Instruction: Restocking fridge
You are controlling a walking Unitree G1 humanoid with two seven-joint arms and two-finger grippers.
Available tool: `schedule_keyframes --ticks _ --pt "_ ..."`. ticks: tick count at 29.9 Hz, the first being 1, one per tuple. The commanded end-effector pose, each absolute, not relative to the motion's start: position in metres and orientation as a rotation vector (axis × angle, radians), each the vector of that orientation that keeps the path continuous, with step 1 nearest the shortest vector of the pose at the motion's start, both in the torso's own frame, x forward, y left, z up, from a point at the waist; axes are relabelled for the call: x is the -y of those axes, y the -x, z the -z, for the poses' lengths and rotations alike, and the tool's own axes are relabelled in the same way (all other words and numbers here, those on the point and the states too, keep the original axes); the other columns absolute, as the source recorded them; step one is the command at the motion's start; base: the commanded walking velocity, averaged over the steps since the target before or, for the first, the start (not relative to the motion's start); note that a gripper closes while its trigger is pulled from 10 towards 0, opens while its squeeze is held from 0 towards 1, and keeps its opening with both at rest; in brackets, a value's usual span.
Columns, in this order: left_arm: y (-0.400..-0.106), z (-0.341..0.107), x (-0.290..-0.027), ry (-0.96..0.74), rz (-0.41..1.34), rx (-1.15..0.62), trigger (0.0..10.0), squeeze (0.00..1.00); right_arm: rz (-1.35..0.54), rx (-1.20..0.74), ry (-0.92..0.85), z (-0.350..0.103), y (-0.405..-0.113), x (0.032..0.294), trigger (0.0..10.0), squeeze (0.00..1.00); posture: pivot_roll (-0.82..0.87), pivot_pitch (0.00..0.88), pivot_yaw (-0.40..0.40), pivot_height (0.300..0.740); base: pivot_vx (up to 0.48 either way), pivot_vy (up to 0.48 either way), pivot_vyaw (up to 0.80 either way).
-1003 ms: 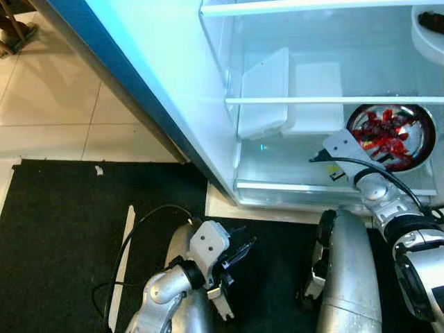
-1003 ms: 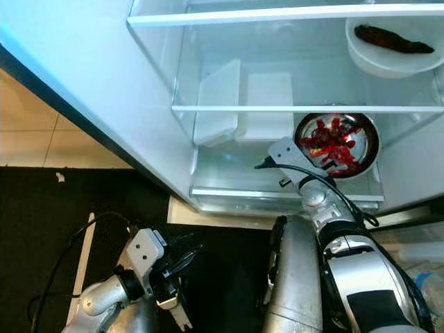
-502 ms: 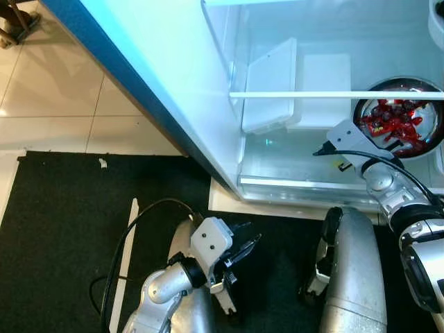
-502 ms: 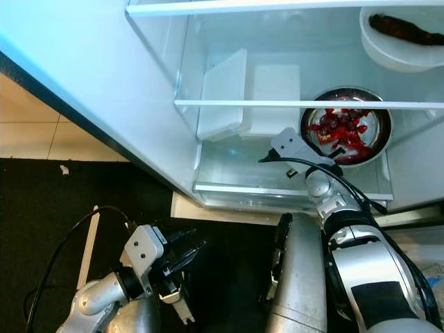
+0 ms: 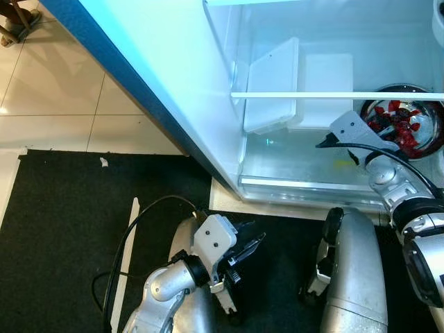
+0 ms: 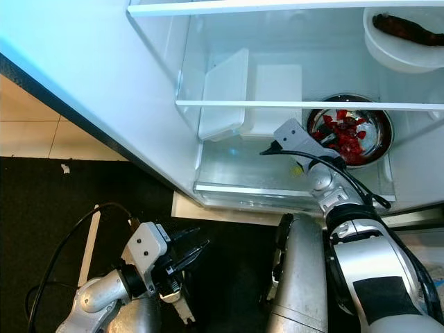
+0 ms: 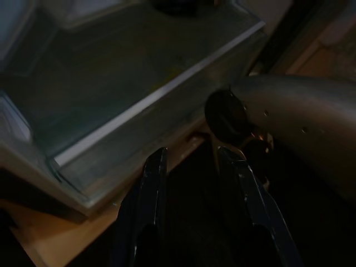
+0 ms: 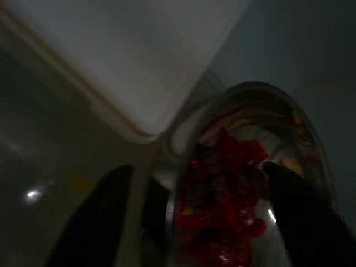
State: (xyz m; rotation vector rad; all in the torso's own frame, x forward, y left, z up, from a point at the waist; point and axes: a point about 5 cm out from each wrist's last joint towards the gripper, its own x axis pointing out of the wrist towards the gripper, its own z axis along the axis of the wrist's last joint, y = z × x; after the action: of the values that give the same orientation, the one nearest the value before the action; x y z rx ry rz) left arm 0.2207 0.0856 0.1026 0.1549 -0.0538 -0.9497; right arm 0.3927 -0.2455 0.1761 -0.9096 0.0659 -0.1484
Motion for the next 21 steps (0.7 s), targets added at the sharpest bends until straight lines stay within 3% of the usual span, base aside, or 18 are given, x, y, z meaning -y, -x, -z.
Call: schedule_keyframes --ticks 1,2,5,6,13,21 --pt "-0.214 -0.088 -0.09 -0.15 0.947 -0.017 10.0 0.0 0.127 -0.071 0.895 -0.17 -0.392 0.242 10.0 1.0 0.22 0.501 0.172 0.33 0.0 0.0 0.0" --pt "-0.216 -0.087 -0.089 -0.15 0.945 -0.014 10.0 0.0 0.112 -0.064 0.87 -0.171 -0.392 0.241 10.0 0.81 0.21 0.488 0.164 0.33 0.0 0.0 0.0" --pt "-0.22 -0.086 -0.087 -0.15 0.944 -0.014 10.0 0.0 0.099 -0.061 0.846 -0.17 -0.391 0.24 10.0 0.81 0.21 0.479 0.16 0.33 0.0 0.0 0.0" --pt "-0.221 -0.085 -0.086 -0.15 0.945 -0.012 10.0 0.0 0.075 -0.052 0.792 -0.17 -0.391 0.239 10.0 0.0 0.19 0.45 0.149 0.33 0.0 0.0 0.0" --pt "-0.23 -0.074 -0.074 -0.16 0.965 -0.014 10.0 0.0 -0.001 -0.017 0.543 -0.165 -0.385 0.243 10.0 0.0 0.13 0.379 0.111 0.33 0.0 0.0 0.0" --pt "-0.24 -0.059 -0.073 -0.156 0.93 -0.041 10.0 0.0 -0.019 0.007 0.386 -0.149 -0.372 0.249 10.0 0.0 0.1 0.321 0.074 0.33 0.0 0.0 0.0"
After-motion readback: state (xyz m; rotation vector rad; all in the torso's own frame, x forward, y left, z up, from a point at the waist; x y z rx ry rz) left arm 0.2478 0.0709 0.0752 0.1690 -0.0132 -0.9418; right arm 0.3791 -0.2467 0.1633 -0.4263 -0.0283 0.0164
